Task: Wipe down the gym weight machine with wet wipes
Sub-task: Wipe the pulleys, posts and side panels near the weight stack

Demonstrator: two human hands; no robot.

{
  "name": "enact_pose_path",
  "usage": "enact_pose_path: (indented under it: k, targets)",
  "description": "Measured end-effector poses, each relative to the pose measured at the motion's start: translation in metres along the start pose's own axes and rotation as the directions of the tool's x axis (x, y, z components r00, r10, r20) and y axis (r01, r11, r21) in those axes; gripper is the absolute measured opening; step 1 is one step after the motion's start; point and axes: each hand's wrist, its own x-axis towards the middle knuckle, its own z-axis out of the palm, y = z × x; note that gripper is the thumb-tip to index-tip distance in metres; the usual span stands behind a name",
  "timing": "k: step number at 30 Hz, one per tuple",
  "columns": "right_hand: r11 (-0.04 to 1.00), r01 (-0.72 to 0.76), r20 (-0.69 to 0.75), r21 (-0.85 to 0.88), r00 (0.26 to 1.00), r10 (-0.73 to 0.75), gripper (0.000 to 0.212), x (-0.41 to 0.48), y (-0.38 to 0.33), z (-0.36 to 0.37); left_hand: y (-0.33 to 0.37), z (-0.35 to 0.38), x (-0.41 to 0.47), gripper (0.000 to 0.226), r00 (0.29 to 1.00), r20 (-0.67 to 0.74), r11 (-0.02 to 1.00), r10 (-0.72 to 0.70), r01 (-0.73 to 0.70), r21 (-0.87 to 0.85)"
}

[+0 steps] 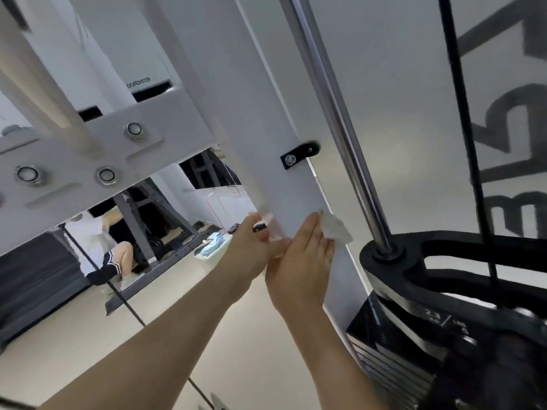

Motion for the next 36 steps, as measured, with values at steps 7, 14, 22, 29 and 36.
enact_pose_path:
  k: [7,14,22,29,36]
  targets:
    - [0.995,0.064,-0.133,0.074,0.99,-0.054,0.071,0.009,-0.001,0.009,-0.013,0.011,0.004,0.059,0.996,-0.071,0.976,0.053,-0.066,-0.207]
    - [0.987,0.109,-0.028,-0.119,0.993,-0.113,0.078,-0.05,0.057,0.023,-0.065,0.045,-0.001,0.044,0.994,-0.049,0.967,0.103,-0.111,-0.227]
    - [0.994,0.099,-0.14,-0.039,0.985,-0.104,0.073,-0.013,0.03,0.022,-0.084,0.034,0.008,0.054,0.982,0.034,0.875,0.184,-0.148,-0.462]
    - [0.969,0.02,-0.079,-0.245,0.996,-0.04,0.073,-0.067,0.076,0.036,-0.144,0.057,-0.006,0.046,0.994,-0.097,0.927,0.059,-0.091,-0.365]
    - [0.981,0.196,-0.189,-0.006,0.963,-0.193,0.058,-0.074,0.075,0.029,-0.144,0.056,-0.007,0.026,0.988,-0.15,0.911,0.034,-0.092,-0.402]
